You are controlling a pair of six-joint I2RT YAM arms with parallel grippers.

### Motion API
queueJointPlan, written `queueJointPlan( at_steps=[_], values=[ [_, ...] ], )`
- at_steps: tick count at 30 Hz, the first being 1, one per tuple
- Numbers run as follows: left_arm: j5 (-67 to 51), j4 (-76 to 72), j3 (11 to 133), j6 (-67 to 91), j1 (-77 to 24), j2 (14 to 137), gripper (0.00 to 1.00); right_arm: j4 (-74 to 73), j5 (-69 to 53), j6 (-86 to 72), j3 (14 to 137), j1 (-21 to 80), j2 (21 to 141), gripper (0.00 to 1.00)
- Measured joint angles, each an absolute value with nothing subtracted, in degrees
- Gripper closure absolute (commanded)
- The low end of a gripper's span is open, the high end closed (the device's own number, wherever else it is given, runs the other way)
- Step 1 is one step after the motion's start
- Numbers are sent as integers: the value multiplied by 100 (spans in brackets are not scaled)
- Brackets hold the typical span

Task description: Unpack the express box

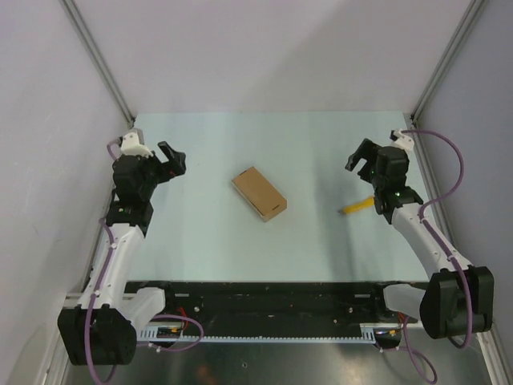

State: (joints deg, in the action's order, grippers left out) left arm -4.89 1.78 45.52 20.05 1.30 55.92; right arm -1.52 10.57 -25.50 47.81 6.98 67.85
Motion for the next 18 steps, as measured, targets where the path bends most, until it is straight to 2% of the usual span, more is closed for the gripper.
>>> queueJointPlan(
  at_steps=[5, 11, 18],
  values=[
    [-685, 3, 4296, 1959, 137, 5649, 0, -860, 1831, -2526, 4862, 1221, 6851, 1],
    [-1133, -364, 3793, 1964, 137, 5647, 0, -1850, 2324, -2871, 4880, 1288, 7253, 1],
    [-952, -587, 3723, 2051, 128, 5645, 0, -2414, 2383, -3920, 4890, 985, 7787, 15]
  ],
)
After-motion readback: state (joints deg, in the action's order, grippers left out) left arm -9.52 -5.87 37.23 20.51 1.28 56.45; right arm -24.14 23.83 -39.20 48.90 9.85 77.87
